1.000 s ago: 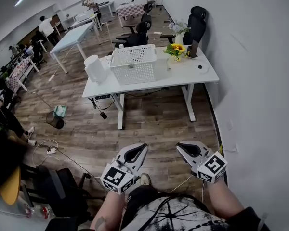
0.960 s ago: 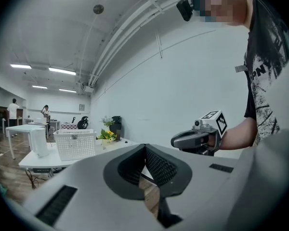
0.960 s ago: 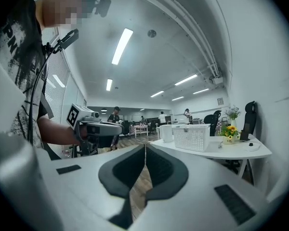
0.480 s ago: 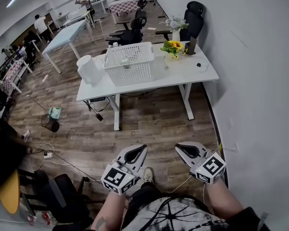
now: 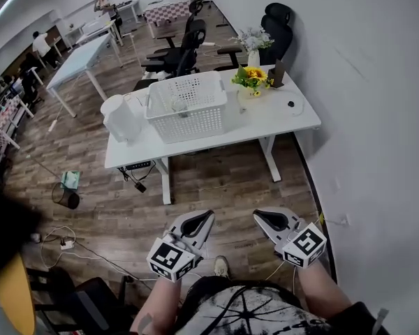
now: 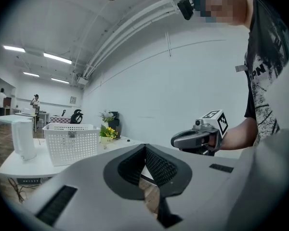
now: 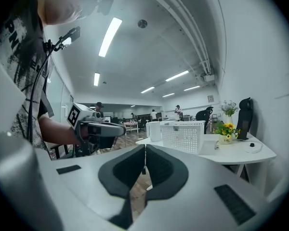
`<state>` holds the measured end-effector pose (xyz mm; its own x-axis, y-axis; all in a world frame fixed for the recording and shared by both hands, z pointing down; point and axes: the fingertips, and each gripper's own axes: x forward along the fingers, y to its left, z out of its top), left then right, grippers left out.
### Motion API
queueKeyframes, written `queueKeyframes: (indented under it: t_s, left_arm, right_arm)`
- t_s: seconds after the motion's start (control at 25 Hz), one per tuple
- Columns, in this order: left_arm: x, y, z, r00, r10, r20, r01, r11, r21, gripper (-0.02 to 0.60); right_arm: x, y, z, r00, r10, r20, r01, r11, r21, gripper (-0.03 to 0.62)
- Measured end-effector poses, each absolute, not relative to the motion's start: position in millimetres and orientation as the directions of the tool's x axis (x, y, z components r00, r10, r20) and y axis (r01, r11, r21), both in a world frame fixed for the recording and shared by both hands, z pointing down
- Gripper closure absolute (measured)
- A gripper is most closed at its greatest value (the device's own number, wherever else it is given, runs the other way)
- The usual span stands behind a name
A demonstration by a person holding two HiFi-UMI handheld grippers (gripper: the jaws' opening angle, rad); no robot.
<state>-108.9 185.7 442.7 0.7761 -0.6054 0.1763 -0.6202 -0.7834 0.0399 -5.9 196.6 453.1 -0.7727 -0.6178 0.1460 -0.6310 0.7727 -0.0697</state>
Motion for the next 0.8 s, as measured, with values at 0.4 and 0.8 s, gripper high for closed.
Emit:
queueKeyframes:
  t_s: [0.4, 0.8]
  left_arm:
    - [-170, 111, 446, 0.795, -0.581, 0.171, -0.595, -0.802, 0.043, 0.571]
    - [-203, 74, 458, 0.799, -0.580, 0.157, -0.595, -0.801, 0.068, 0.571]
  right_arm:
    - [-70, 125, 456, -0.749, -0.648, 0.137, -0.659, 0.749, -0.064, 0.571]
    - [-98, 92, 464, -0.736, -0.656, 0.167, -0.671, 0.739, -0.059, 0.571]
